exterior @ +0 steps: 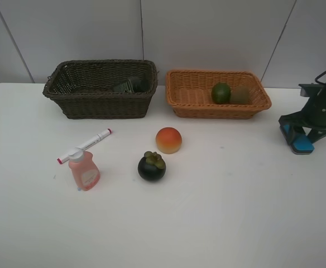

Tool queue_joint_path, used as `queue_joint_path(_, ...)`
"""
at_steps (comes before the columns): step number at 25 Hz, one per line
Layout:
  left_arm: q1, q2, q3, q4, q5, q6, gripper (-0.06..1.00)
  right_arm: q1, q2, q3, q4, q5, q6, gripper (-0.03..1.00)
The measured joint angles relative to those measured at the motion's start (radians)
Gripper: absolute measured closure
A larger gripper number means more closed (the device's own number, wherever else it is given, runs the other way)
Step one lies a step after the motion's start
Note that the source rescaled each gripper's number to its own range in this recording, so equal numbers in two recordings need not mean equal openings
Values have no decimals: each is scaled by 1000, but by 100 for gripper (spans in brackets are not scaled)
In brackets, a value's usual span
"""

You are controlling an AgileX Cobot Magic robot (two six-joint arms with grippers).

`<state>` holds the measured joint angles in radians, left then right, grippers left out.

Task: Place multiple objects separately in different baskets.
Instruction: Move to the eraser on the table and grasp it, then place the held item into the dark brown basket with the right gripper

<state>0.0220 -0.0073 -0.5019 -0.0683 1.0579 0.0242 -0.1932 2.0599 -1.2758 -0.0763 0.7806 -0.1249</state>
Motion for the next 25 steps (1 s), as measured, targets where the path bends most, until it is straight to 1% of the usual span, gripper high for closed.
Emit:
queue_joint_path(4,0,0,0,0,0,0,-5,0,0,-8,1,20,0,67)
queue_joint_path(10,0,0,0,0,0,0,-5,0,-12,-46,3,85,0,67)
queue_joint_path(17,0,0,0,0,0,0,-5,0,-123,-92,3,155,45,67)
queue_joint_path(25,0,0,0,0,0,0,-5,8,-259,-93,3,216,48,67)
